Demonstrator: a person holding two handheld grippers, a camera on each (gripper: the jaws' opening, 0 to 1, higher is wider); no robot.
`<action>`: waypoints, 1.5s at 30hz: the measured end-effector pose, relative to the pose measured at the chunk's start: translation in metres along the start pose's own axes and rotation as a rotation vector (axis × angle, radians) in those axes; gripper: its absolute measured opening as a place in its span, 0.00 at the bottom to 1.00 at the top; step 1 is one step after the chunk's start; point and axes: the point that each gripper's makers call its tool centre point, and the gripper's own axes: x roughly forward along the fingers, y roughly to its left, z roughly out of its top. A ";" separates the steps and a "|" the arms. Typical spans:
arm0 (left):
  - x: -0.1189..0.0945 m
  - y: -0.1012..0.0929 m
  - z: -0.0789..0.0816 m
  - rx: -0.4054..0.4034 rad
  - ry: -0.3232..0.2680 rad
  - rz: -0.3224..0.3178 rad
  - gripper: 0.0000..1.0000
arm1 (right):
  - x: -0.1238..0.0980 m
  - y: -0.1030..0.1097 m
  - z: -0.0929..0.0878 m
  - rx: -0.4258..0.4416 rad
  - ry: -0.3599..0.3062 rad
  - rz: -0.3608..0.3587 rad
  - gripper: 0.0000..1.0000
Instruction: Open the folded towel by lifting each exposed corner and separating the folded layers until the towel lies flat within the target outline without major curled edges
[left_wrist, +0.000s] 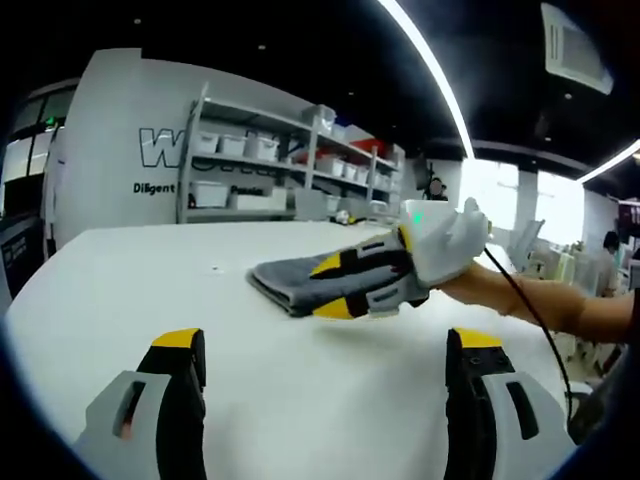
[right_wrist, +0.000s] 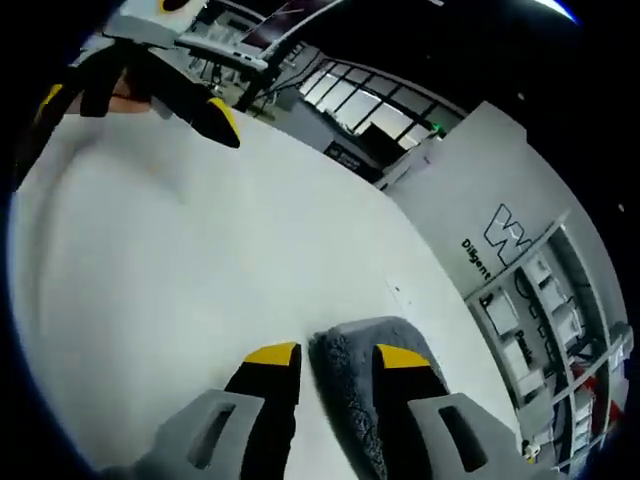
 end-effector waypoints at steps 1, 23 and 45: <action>0.000 0.000 0.000 0.000 0.000 0.000 0.99 | 0.002 -0.001 -0.002 -0.002 0.010 -0.005 0.24; 0.000 0.002 -0.002 -0.010 0.007 0.005 0.98 | 0.010 -0.012 -0.016 0.086 0.034 -0.020 0.00; 0.000 0.003 -0.004 0.001 0.025 0.017 0.98 | -0.049 -0.107 -0.059 0.210 0.053 -0.299 0.00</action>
